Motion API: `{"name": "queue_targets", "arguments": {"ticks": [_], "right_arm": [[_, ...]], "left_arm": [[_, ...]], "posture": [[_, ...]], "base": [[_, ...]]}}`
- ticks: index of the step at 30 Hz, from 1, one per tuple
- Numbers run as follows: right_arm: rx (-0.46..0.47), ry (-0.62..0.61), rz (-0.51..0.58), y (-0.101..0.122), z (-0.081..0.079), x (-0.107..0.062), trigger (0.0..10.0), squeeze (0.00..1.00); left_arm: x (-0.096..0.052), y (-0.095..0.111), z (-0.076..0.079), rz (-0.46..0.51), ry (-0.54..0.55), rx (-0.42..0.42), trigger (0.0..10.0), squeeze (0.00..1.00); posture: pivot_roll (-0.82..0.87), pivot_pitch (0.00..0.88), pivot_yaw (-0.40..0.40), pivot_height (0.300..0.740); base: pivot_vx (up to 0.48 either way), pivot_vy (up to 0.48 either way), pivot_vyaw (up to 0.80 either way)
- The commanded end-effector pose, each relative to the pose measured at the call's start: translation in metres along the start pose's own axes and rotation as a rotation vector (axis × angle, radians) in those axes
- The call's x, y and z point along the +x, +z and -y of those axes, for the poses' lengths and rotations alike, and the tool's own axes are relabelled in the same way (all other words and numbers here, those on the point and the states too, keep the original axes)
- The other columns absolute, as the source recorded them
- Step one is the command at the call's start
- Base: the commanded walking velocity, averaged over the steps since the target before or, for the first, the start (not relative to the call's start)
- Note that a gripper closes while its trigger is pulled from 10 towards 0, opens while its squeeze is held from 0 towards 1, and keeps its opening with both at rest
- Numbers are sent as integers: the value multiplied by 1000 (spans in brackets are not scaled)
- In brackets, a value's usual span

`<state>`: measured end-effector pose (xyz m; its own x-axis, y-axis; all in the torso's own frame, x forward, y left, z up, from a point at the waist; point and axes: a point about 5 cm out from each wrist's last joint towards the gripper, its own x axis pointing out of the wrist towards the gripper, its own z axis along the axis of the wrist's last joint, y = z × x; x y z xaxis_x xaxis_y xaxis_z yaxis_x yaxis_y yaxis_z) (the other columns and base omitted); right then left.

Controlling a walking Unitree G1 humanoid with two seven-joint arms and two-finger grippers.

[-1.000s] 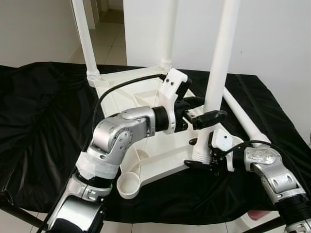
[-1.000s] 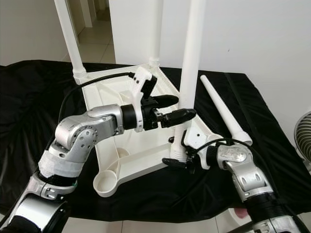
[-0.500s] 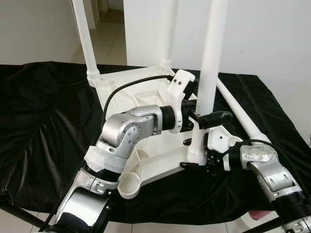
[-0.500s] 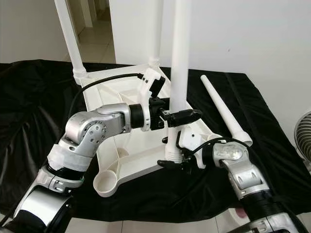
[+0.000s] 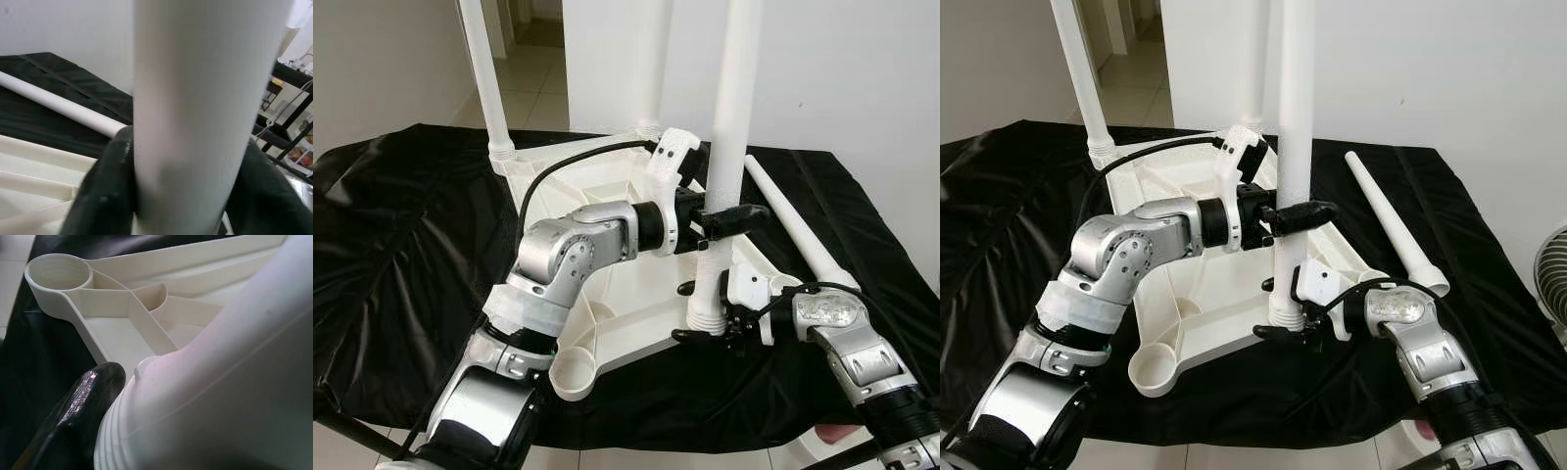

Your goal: Building children table

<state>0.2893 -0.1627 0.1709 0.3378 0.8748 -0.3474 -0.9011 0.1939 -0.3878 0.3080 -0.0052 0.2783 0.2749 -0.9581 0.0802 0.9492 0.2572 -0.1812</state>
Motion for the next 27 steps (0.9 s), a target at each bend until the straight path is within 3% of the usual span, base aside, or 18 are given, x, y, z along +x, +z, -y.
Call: {"name": "queue_targets", "arguments": {"ticks": [1, 7, 9, 10, 23, 24, 27], "right_arm": [[19, -4, -22, -4, 1, -1, 10000, 0], [31, -5, -24, -4, 3, 0, 10000, 0], [69, -10, -17, -5, 5, 0, 10000, 1000], [87, -12, -11, -4, 7, -1, 10000, 1000], [84, -192, 94, 8, 27, 3, 10000, 1000], [91, -212, 109, 10, 29, 4, 10000, 0], [101, -260, 143, 13, 32, 7, 10000, 0]], "left_arm": [[3, 6, 7, 12, -68, 16, 0, 0], [3, 8, 7, 19, -75, 19, 0, 0], [4, 9, 6, 13, -71, 26, 78, 0], [4, 10, 6, 7, -69, 35, 10000, 0], [-4, 37, -13, 67, 33, 131, 10000, 0], [-4, 38, -13, 70, 42, 141, 10000, 0], [-5, 40, -14, 77, 59, 156, 10000, 0]], "posture": [[-3, 37, -6, 740], [-3, 34, -7, 740], [-3, 34, -8, 740], [-3, 35, -9, 740], [-2, 38, -14, 740], [-2, 38, -14, 740], [1, 39, -16, 740]], "base": [[0, 0, 0], [0, 0, 0], [0, 0, 0], [0, 0, 0], [0, 0, 0], [0, 0, 0], [0, 0, 0]]}}
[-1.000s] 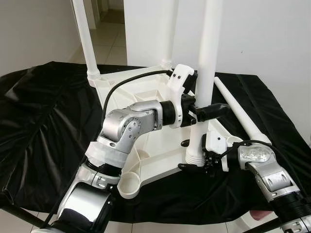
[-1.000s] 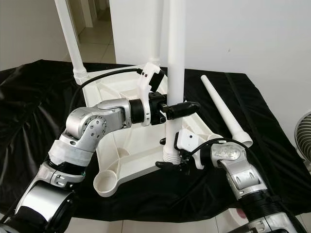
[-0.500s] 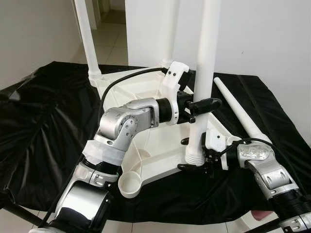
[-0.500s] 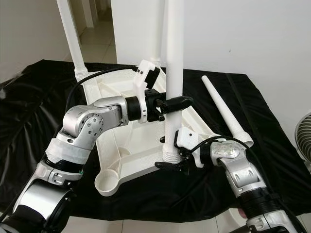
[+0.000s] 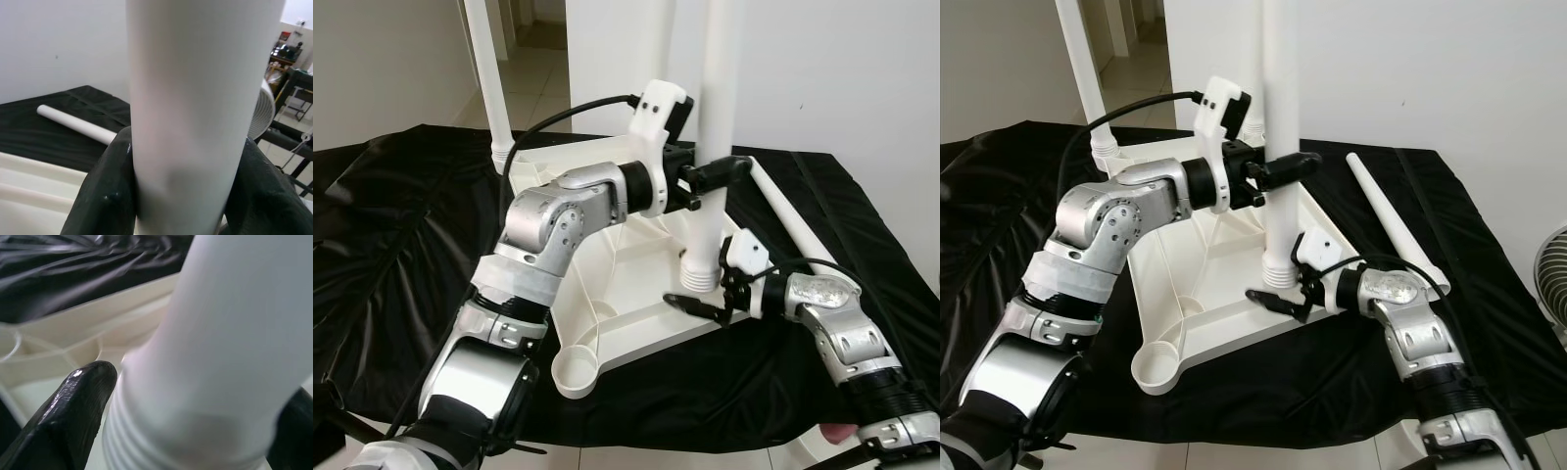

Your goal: Building children table

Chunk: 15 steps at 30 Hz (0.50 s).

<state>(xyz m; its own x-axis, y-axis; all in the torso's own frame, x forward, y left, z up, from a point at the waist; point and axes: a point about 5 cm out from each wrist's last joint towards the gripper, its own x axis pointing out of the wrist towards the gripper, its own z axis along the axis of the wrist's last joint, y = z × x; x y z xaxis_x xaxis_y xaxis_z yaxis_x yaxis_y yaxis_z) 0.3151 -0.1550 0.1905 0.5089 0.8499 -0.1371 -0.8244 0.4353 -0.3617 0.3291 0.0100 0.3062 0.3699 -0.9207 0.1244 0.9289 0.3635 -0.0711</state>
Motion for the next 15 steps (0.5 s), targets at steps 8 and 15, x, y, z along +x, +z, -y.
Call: {"name": "queue_targets", "arguments": {"ticks": [8, 15], "right_arm": [[34, -214, 103, 8, 10, 12, 10000, 0], [92, -345, 120, 5, 13, 17, 10000, 0]], "left_arm": [[4, 10, -6, 51, 61, 78, 10000, 0], [4, 12, -15, 71, 154, 133, 10000, 0]], "posture": [[1, 36, -19, 740], [0, 35, -22, 740]], "base": [[0, 0, 0], [0, 0, 0]]}}
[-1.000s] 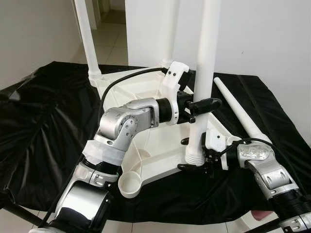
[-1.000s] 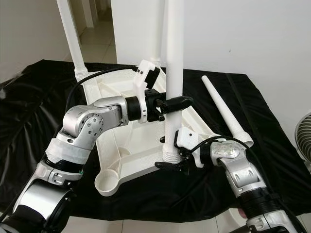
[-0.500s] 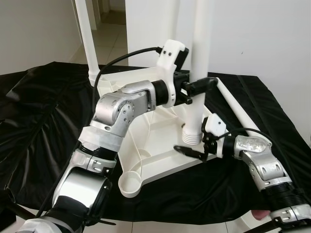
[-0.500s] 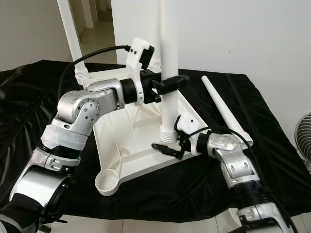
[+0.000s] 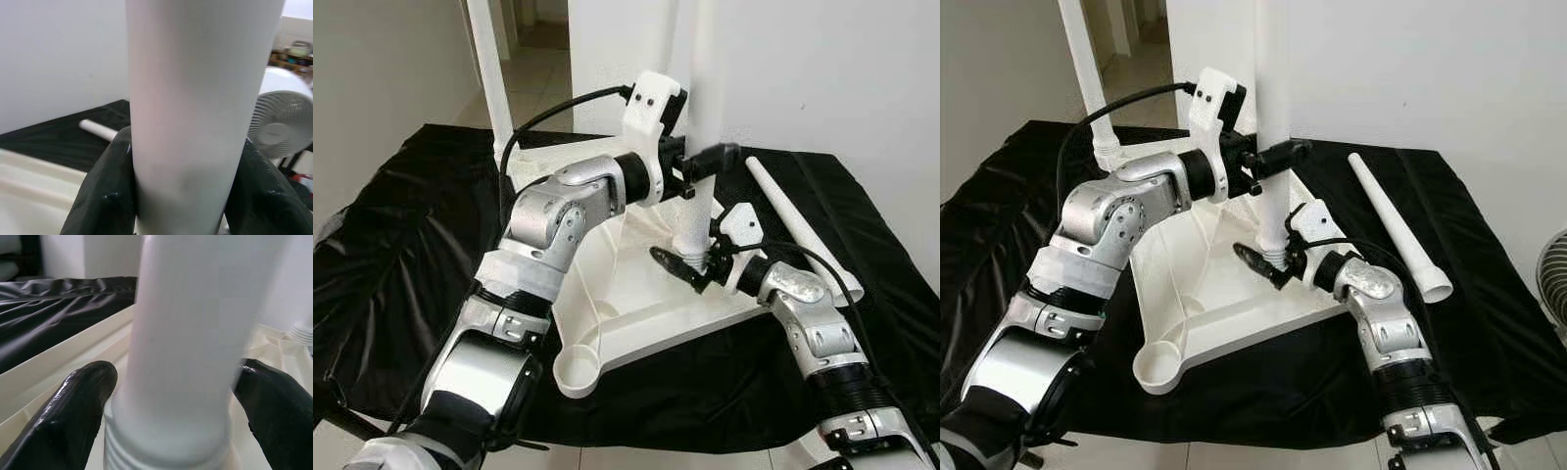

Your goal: Building children table

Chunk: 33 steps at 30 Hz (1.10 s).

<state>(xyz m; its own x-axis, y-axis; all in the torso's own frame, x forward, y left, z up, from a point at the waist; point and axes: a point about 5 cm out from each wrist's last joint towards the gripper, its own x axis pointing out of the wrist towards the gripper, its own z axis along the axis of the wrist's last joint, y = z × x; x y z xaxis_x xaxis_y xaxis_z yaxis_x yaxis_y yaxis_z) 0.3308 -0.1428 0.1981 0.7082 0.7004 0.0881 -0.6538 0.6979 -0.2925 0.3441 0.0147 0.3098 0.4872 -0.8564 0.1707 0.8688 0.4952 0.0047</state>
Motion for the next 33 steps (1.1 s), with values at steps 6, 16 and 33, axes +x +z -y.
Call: {"name": "queue_targets", "arguments": {"ticks": [6, 16, 33], "right_arm": [[63, -145, 9, -6, -2, 5, 10000, 0], [108, -192, 25, -9, -11, 9, 10000, 0], [102, -286, 60, -4, -10, 14, 10000, 0]], "left_arm": [[3, 7, -8, 45, 94, 56, 10000, 0], [3, 0, -14, 50, 157, 84, 10000, 0], [5, -6, -15, 55, 239, 137, 10000, 0]], "posture": [[-2, 31, -21, 740], [-5, 19, -18, 740], [-9, 4, -19, 740]], "base": [[0, 0, 0], [0, 0, 0], [0, 0, 0]]}}
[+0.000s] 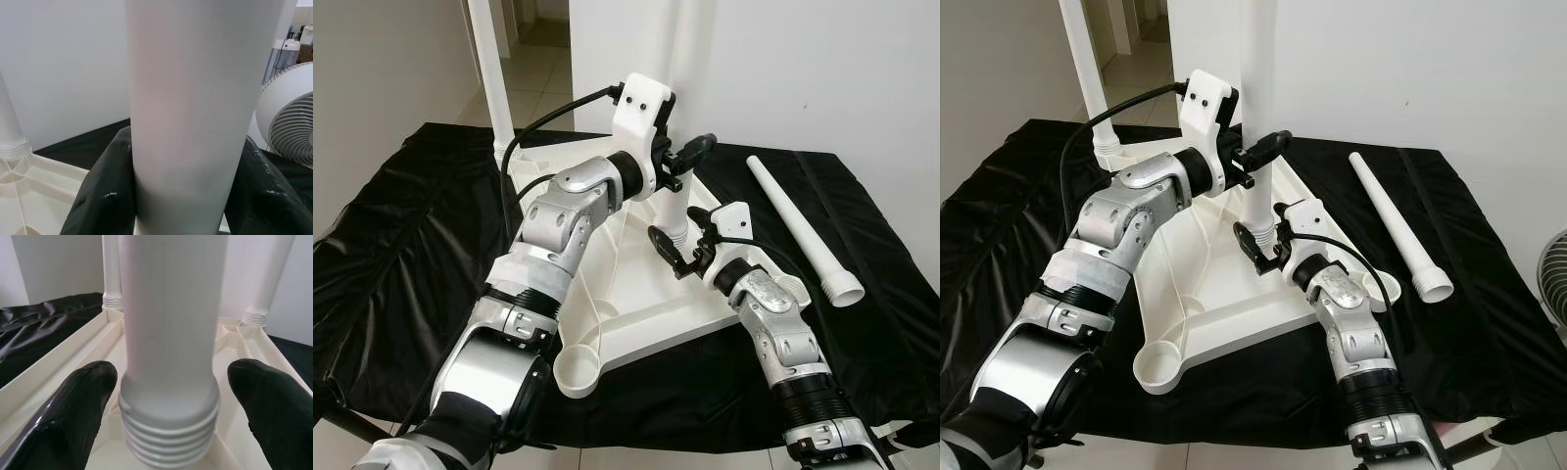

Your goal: Building children table

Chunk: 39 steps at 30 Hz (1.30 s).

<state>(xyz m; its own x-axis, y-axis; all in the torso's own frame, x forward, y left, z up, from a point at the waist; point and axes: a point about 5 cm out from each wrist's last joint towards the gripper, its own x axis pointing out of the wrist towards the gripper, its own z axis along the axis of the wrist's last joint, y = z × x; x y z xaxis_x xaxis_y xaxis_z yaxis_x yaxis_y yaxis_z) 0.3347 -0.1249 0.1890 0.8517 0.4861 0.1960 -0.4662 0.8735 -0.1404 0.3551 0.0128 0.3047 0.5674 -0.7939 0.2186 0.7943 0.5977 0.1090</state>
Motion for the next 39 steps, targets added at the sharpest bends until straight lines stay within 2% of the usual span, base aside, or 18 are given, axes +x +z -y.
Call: {"name": "queue_targets", "arguments": {"ticks": [1, 13, 20, 23, 26, 33, 39], "right_arm": [[-12, -61, 25, 4, -2, 3, 10000, 0], [15, -206, 59, 4, -13, 13, 10000, 0], [-20, -361, 87, 2, -25, 19, 10000, 0], [-20, -380, 83, 0, -26, 20, 10000, 0], [-47, -450, 83, 1, -23, 22, 10000, 0], [-87, -501, 103, 4, -30, 25, 10000, 0], [-115, -530, 129, 9, -27, 27, 10000, 0]], "left_arm": [[0, -2, -7, 5, 188, 24, 10000, 0], [-2, -3, -12, 34, 317, 9, 10000, 0], [-6, -10, -20, 71, 448, -42, 10000, 0], [-6, -10, -21, 72, 464, -50, 10000, 0], [-7, -12, -23, 82, 505, -66, 10000, 0], [-5, -14, -21, 92, 522, -73, 10000, 0], [-2, -14, -16, 97, 505, -77, 10000, 0]], "posture": [[-6, 3, -23, 740], [-1, 0, -22, 740], [2, 0, -24, 740], [0, 0, -26, 740], [-4, 0, -26, 740], [-5, 0, -27, 740], [-8, 0, -26, 740]], "base": [[0, 0, 0], [0, 0, 0], [0, 0, 0], [0, 0, 0], [0, 0, 0], [0, 0, 0], [0, 0, 0]]}}
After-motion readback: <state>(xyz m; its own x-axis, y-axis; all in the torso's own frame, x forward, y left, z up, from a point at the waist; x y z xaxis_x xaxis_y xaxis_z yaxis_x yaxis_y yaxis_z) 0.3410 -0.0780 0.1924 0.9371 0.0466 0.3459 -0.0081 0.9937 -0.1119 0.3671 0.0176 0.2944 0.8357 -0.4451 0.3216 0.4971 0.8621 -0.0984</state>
